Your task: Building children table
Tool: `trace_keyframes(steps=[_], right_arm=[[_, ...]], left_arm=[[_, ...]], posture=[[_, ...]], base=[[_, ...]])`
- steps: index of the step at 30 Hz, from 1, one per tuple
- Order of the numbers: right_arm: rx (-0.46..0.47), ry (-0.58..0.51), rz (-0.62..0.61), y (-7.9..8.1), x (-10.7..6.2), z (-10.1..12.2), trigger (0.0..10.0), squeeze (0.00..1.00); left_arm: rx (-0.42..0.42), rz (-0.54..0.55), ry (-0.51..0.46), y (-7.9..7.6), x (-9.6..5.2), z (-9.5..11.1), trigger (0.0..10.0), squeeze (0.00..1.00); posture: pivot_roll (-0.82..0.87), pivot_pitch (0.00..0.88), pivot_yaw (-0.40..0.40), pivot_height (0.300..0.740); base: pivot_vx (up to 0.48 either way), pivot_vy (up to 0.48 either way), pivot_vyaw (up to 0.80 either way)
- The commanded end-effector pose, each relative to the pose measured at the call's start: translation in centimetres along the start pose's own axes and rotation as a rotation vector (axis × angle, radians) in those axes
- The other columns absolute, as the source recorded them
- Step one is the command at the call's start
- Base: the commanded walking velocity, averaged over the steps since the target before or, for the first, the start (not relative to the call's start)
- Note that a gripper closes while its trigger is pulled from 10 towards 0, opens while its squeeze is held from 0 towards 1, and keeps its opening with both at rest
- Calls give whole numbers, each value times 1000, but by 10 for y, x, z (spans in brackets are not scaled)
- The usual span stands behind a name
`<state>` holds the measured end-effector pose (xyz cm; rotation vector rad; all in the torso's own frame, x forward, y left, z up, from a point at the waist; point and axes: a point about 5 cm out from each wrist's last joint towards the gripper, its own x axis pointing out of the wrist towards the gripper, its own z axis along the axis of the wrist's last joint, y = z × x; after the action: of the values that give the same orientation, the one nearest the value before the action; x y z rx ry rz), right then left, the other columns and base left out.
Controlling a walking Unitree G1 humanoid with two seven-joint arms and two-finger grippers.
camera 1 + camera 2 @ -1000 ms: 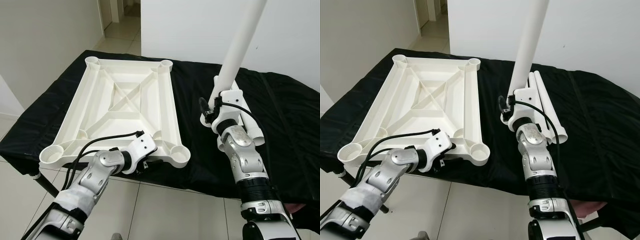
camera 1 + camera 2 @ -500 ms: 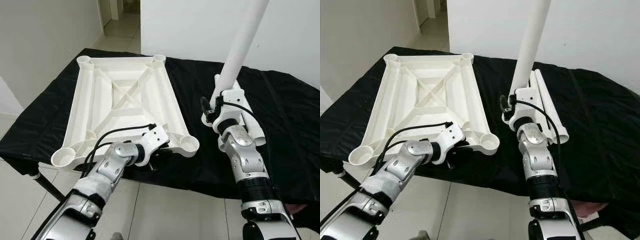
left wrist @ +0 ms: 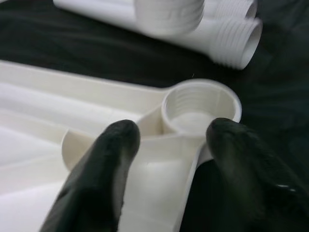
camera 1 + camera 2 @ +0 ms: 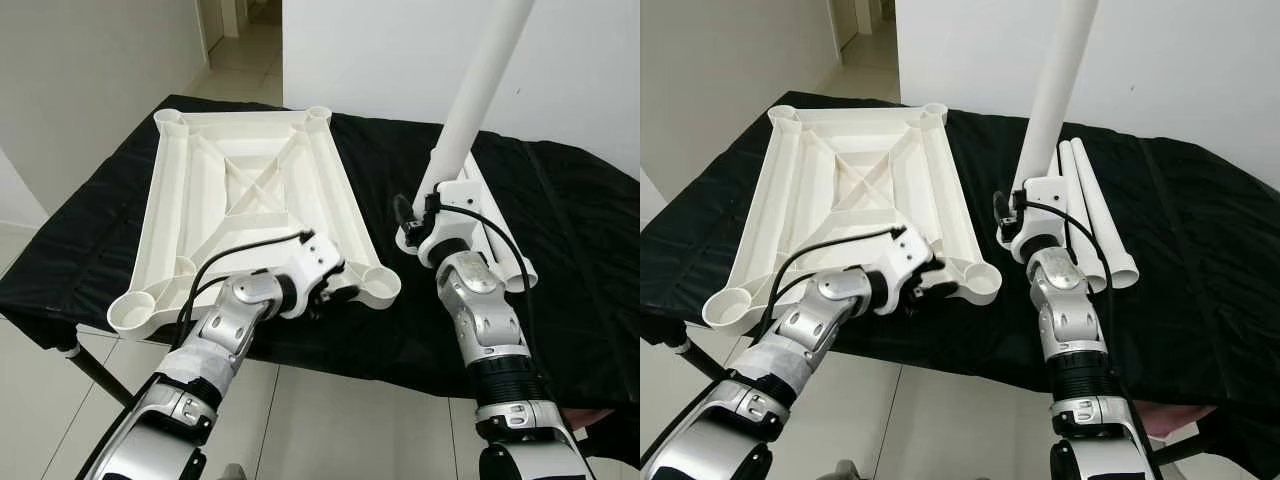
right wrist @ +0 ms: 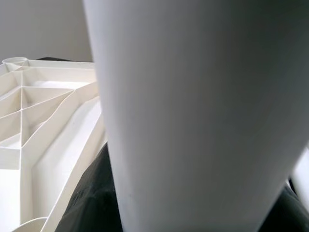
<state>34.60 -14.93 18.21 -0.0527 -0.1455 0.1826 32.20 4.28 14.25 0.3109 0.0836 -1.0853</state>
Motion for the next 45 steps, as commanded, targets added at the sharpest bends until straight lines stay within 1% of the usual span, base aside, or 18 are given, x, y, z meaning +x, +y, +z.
trace_keyframes(steps=[1,2,3,4,8,10,14,17,19,22,26,30,32,33,36,43,44,45], right_arm=[[4,-2,23,5,1,1,10000,0],[4,-2,23,5,1,1,10000,0],[2,0,29,7,0,0,10000,0],[2,7,33,8,-1,-2,10000,0],[0,21,46,12,-5,-8,10000,0],[2,20,51,14,-7,-9,10000,0],[32,15,81,23,-14,-16,10000,0],[46,11,105,27,-19,-19,10000,0],[48,10,113,28,-20,-19,10000,0],[48,5,135,30,-24,-20,10000,0],[45,4,177,35,-30,-24,10000,0],[25,21,194,38,-34,-30,10000,0],[14,31,204,38,-36,-34,10000,0],[5,35,229,38,-42,-40,10000,0],[8,34,249,37,-47,-45,10000,0],[8,45,259,35,-51,-51,10000,0],[5,56,257,33,-53,-56,10000,0],[-12,89,241,23,-52,-69,10000,0]], left_arm=[[-46,182,-41,8,-3,4,10000,1000],[-46,182,-41,8,-3,4,10000,1000],[-67,198,-89,10,-7,13,10000,78],[-90,211,-127,12,-12,20,10000,0],[-113,214,-173,13,-22,27,10000,0],[-101,217,-189,12,-25,28,10000,0],[-141,249,-215,12,-39,23,10000,0],[-134,286,-212,13,-47,19,10000,0],[-133,294,-211,13,-49,19,10000,0],[-89,313,-219,11,-54,19,10000,0],[-91,290,-220,6,-59,19,10000,0],[-145,245,-229,1,-63,18,10000,0],[-163,229,-232,0,-65,18,10000,0],[-183,212,-236,-3,-68,17,10000,0],[-194,207,-237,-6,-69,17,10000,0],[-198,206,-238,-8,-69,18,10000,0],[-194,208,-236,-8,-69,18,10000,0],[-196,211,-234,-9,-67,18,10000,0]], posture=[[-42,0,-18,740],[-42,0,-18,740],[-37,0,-18,740],[-37,0,-18,740],[-31,0,-22,740],[-30,0,-22,740],[-23,0,-31,740],[-20,0,-34,740],[-20,0,-34,740],[-17,0,-39,740],[-14,0,-42,740],[-11,0,-44,740],[-11,0,-44,740],[-5,0,-46,740],[-1,0,-46,740],[-1,0,-47,740],[-2,0,-48,740],[-5,0,-50,740]], base=[[0,0,0],[0,0,0],[0,0,0],[0,0,0],[0,0,0],[0,0,0],[0,0,0],[0,0,0],[0,0,0],[0,0,0],[0,0,0],[0,0,0],[0,0,0],[0,0,0],[0,0,0],[0,0,0],[0,0,0],[0,0,0]])
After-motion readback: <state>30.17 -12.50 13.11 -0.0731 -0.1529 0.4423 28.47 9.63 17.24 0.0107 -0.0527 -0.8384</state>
